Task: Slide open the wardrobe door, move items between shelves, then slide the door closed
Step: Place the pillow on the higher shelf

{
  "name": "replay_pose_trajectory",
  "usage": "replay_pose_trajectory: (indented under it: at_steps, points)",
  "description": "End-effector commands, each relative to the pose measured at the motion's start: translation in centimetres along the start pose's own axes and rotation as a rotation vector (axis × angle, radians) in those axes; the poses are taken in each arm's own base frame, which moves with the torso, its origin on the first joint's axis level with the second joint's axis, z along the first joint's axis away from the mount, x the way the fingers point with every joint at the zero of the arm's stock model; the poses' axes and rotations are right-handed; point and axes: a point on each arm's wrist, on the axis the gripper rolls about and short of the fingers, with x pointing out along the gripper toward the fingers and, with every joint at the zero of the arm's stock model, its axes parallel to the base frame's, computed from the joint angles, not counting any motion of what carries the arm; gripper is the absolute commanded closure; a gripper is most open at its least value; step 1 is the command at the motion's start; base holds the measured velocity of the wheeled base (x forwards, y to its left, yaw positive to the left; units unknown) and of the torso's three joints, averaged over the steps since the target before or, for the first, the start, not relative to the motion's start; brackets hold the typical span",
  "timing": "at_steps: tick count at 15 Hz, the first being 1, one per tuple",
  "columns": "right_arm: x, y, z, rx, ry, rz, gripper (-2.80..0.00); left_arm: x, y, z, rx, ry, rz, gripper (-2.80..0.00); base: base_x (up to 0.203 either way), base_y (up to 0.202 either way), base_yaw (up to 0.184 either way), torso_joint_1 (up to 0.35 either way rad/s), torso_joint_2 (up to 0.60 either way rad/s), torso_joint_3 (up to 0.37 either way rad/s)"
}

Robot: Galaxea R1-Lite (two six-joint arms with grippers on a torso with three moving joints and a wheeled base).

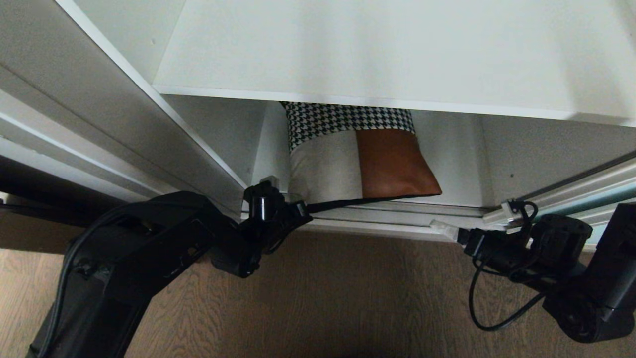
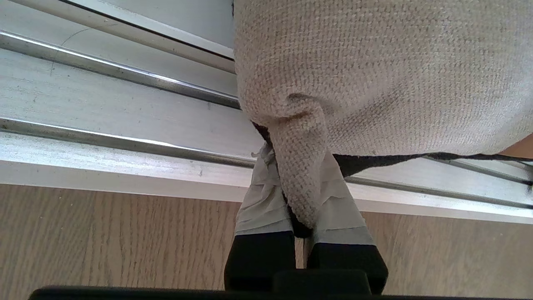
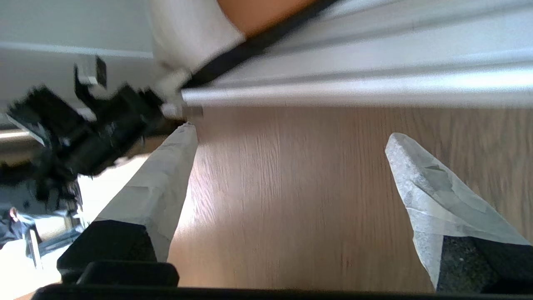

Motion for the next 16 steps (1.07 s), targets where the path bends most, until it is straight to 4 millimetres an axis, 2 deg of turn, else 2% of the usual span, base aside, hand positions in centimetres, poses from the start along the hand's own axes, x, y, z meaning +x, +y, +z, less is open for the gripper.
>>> replay_pose_trajectory:
  at_steps: [1, 4, 6, 9, 12, 16]
  points:
    - [1.2, 0.0, 0.9, -0.001, -0.024, 0.027, -2.8, 0.1, -0.1, 0.0, -0.003, -0.004, -0.005, 0.0, 0.0, 0.0, 0.0, 0.0, 0.0, 0.0]
    - [2.2, 0.2, 1.9, 0.022, -0.027, 0.046, -2.8, 0.0, 0.0, -0.2, -0.002, 0.002, -0.005, 0.0, 0.0, 0.0, 0.0, 0.0, 0.0, 0.0]
    - [2.5, 0.2, 1.8, 0.037, 0.001, 0.051, -2.8, 0.1, 0.0, -0.1, -0.004, 0.003, -0.008, 0.0, 0.0, 0.0, 0.0, 0.0, 0.0, 0.0]
    - [3.6, 1.3, 1.7, 0.059, 0.007, 0.094, -2.8, 0.1, -0.1, -0.1, -0.004, 0.003, -0.009, 0.0, 0.0, 0.0, 0.0, 0.0, 0.0, 0.0]
    - [4.6, 1.1, 2.0, 0.053, -0.01, 0.107, -2.8, 0.0, 0.0, -0.3, -0.004, 0.012, -0.01, 0.0, 0.0, 0.0, 0.0, 0.0, 0.0, 0.0]
    - [4.5, 0.5, 2.2, 0.051, -0.017, 0.095, -2.8, 0.1, -0.1, -0.3, -0.003, 0.013, -0.017, 0.0, 0.0, 0.0, 0.0, 0.0, 0.0, 0.0]
